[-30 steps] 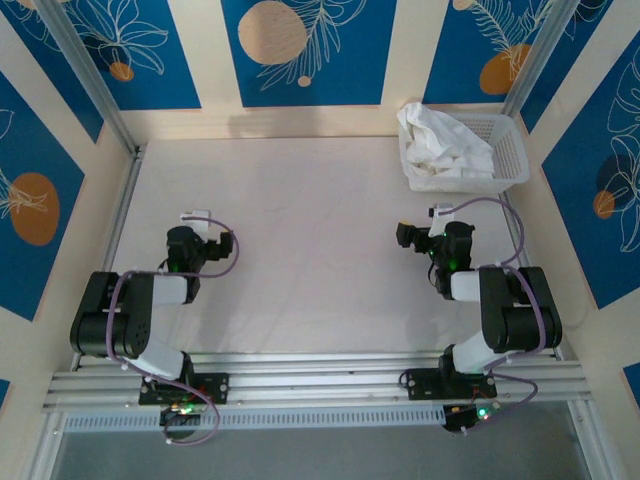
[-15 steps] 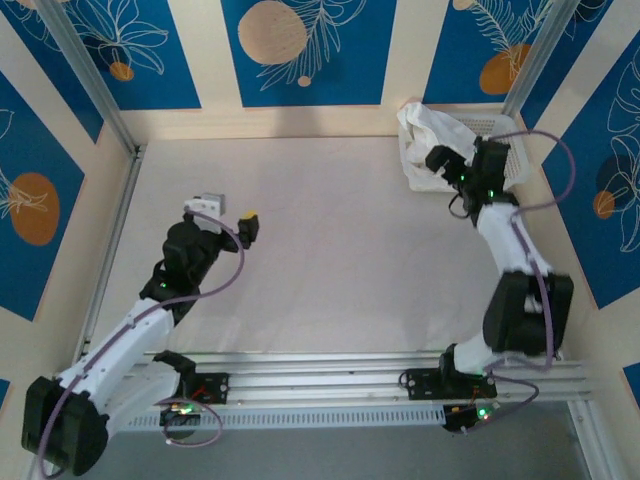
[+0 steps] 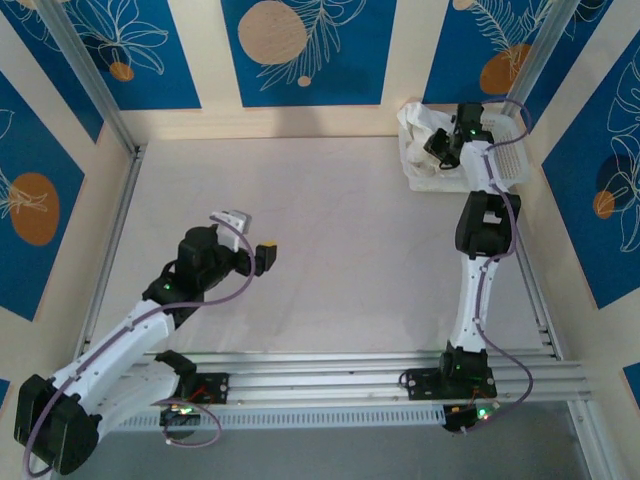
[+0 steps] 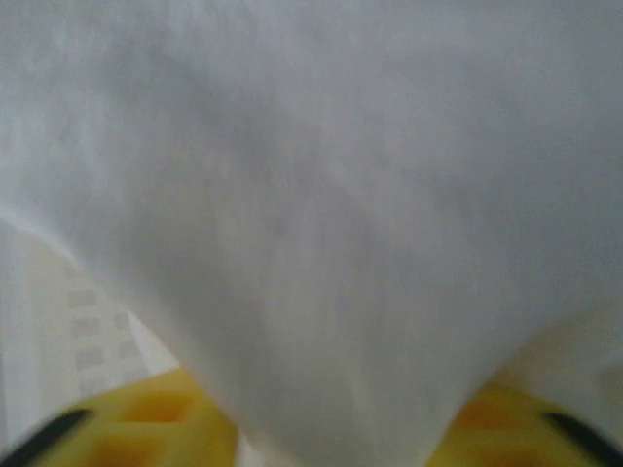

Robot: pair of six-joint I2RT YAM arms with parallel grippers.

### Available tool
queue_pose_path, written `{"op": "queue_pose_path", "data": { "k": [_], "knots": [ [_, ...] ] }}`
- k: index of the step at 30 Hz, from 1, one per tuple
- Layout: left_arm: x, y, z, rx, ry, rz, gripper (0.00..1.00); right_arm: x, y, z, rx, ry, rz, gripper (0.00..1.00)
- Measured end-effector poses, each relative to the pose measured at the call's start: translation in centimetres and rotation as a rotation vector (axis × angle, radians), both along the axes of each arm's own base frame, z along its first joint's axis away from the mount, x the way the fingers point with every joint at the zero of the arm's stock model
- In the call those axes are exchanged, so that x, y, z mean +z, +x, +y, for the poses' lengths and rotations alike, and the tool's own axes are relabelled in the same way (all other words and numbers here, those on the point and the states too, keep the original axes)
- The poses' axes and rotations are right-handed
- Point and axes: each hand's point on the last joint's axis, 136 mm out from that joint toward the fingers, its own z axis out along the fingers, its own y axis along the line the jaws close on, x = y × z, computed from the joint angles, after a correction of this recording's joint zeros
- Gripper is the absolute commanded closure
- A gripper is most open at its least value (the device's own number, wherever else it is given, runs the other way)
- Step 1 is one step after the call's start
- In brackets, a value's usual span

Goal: Fold the inside-out t-shirt

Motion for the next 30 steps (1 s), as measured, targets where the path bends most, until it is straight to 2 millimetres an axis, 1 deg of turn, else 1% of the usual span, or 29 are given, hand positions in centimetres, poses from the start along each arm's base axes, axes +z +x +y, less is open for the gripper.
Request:
{"op": "queue_pose_path", "data": {
  "k": [2,5,6,7,8,9,11,14,19,20,21,23,24,26,27,29,30],
  "knots": [
    [0.2,-0.1,-0.1,-0.006,0.001,0.006,0.01,0.9,-0.1,0.2,0.032,-0.021,0.013,1.00],
    [1.2,0.0,-0.3,-0.009,-0.012,-0.009,0.01,3.8,-1.1,1.1,0.100,-0.052,0.004,1.00],
    [1.5,0.1,-0.3,-0.011,-0.017,-0.014,0.01,5.3,-1.8,1.9,0.132,-0.054,-0.005,1.00],
    [1.7,0.0,-0.4,-0.013,-0.021,-0.018,0.01,6.3,-2.4,2.5,0.157,-0.049,-0.011,1.00],
    [2.0,0.0,-0.4,-0.014,-0.027,-0.020,0.01,8.5,-3.6,3.5,0.193,-0.044,-0.030,1.00],
    [2.2,-0.2,-0.5,-0.016,-0.031,-0.018,0.01,10.2,-4.6,4.3,0.218,-0.044,-0.046,1.00],
    [2.5,-0.5,-0.5,-0.014,-0.043,-0.008,0.01,14.6,-7.1,5.8,0.265,-0.059,-0.102,1.00],
    [3.6,-1.0,-0.3,0.001,-0.064,0.008,0.01,22.8,-11.5,8.6,0.332,-0.094,-0.254,1.00],
    [7.8,-1.5,-0.1,0.018,-0.117,0.000,0.01,39.2,-20.0,14.5,0.460,-0.158,-0.646,1.00],
    [8.7,-1.6,-0.1,0.019,-0.125,-0.004,0.01,42.7,-22.2,15.8,0.487,-0.156,-0.742,1.00],
    [9.8,-1.7,0.0,0.020,-0.135,-0.012,0.01,45.3,-24.3,16.7,0.510,-0.150,-0.820,1.00],
    [11.3,-1.9,0.1,0.020,-0.149,-0.018,0.01,48.9,-27.7,17.5,0.532,-0.136,-0.923,1.00],
    [11.8,-2.0,0.1,0.018,-0.156,-0.019,0.01,50.2,-29.2,17.7,0.545,-0.128,-0.964,1.00],
    [12.1,-2.4,0.3,0.019,-0.160,-0.016,0.01,50.9,-31.0,18.6,0.584,-0.109,-0.984,1.00],
    [12.1,-2.7,0.4,0.020,-0.158,-0.011,0.01,50.6,-31.5,19.2,0.613,-0.099,-0.974,0.84],
    [11.8,-3.1,0.8,0.027,-0.153,0.004,0.01,49.1,-31.6,20.4,0.664,-0.086,-0.924,0.15],
    [11.6,-3.4,1.1,0.038,-0.147,0.014,0.01,47.0,-30.9,21.5,0.703,-0.090,-0.855,0.04]
  ]
}}
